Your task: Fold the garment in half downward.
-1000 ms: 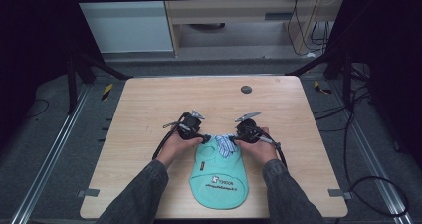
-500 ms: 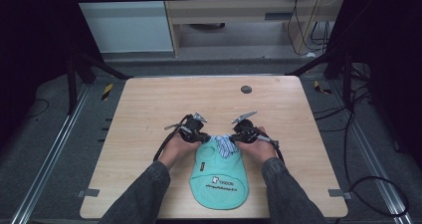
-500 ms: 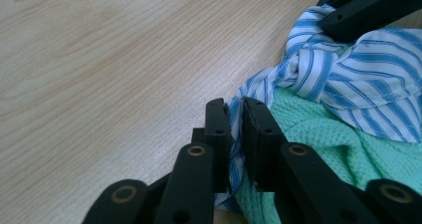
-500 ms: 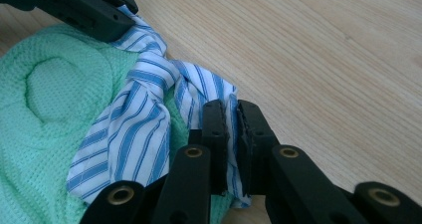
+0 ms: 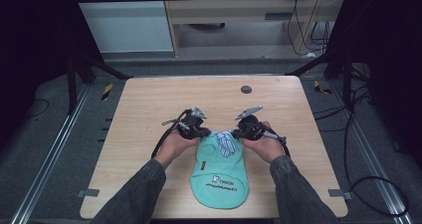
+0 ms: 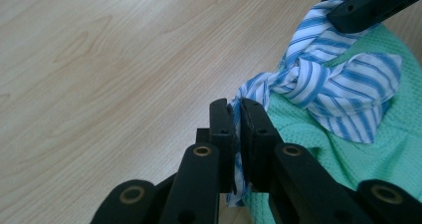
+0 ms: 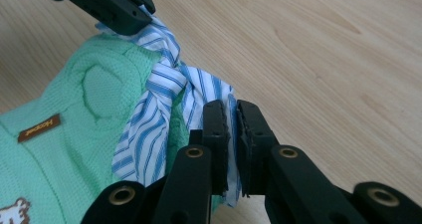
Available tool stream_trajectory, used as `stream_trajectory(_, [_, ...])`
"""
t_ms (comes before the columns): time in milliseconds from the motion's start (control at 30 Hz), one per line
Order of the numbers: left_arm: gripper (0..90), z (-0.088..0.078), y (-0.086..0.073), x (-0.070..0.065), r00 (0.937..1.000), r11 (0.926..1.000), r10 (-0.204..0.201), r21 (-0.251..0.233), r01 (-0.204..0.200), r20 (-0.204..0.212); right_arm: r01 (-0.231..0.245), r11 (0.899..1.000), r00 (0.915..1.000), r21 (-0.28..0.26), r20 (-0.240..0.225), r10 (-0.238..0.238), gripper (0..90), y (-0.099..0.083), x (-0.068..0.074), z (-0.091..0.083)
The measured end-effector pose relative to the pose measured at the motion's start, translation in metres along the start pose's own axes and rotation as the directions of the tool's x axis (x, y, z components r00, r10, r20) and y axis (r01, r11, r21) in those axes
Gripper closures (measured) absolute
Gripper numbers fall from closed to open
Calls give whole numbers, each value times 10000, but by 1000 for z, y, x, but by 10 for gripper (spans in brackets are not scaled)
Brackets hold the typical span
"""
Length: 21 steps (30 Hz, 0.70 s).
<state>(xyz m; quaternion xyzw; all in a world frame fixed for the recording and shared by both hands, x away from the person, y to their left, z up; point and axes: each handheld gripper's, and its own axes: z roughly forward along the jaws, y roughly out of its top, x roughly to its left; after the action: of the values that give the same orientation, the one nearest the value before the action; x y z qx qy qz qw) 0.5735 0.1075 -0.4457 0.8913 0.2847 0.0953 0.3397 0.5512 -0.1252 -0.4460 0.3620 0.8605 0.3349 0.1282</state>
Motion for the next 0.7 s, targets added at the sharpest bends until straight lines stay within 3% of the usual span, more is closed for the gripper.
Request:
stream_trajectory(333, [849,-11,10,-4,9993,9993,377,-13,-377,-26,565,9983,9984,-109,27,-565,840,6,1,-14])
stream_trajectory(700, [849,-18,19,-3,9983,9983,578,0,-578,-75,794,9965,9968,-244,107,-792,840,14,0,-23])
